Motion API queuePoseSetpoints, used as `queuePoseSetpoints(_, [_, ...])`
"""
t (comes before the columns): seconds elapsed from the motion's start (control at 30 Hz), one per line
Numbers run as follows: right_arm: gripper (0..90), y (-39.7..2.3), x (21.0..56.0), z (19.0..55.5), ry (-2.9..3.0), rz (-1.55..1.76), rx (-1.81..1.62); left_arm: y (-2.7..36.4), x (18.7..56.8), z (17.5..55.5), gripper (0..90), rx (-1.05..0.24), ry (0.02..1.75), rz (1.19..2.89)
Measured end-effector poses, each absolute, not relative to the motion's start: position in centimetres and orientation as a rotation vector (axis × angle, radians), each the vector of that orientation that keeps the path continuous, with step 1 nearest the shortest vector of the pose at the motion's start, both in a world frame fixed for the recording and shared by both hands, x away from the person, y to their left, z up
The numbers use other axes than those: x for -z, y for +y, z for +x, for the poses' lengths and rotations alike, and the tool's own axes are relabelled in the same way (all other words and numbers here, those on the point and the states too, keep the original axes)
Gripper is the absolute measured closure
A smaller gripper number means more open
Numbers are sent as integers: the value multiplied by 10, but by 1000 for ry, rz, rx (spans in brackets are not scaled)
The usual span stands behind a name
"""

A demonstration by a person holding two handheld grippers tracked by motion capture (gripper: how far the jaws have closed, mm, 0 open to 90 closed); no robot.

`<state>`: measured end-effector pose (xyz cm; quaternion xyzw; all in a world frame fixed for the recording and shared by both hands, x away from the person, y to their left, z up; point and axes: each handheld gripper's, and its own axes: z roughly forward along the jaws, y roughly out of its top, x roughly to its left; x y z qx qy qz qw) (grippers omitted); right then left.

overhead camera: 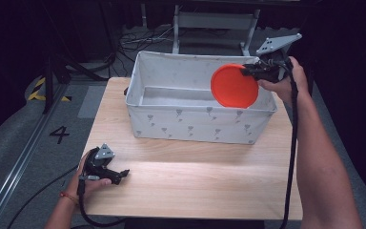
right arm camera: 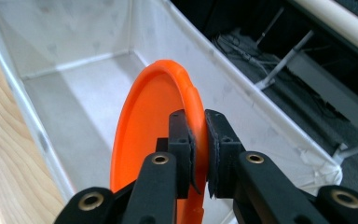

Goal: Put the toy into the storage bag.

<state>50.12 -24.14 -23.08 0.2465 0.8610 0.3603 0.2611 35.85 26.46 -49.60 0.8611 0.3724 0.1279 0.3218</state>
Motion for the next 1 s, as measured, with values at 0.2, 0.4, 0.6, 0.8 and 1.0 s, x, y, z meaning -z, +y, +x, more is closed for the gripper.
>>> queuePoseSetpoints(0.2, [823, -239, 253, 509, 2408, 626, -917, 265, 496, 359, 6, -335, 977, 2262])
queuePoseSetpoints(0.4, [823, -240, 268, 511, 2466, 606, -869, 265, 496, 359, 6, -335, 977, 2261])
queuePoseSetpoints(0.6, [823, -240, 286, 514, 2547, 569, -804, 265, 496, 359, 5, -336, 976, 2262])
queuePoseSetpoints(0.8, [823, -238, 295, 514, 2649, 499, -712, 265, 496, 359, 6, -340, 974, 2263])
queuePoseSetpoints(1.0, [819, -237, 298, 515, 2745, 449, -593, 265, 496, 359, 5, -336, 977, 2262])
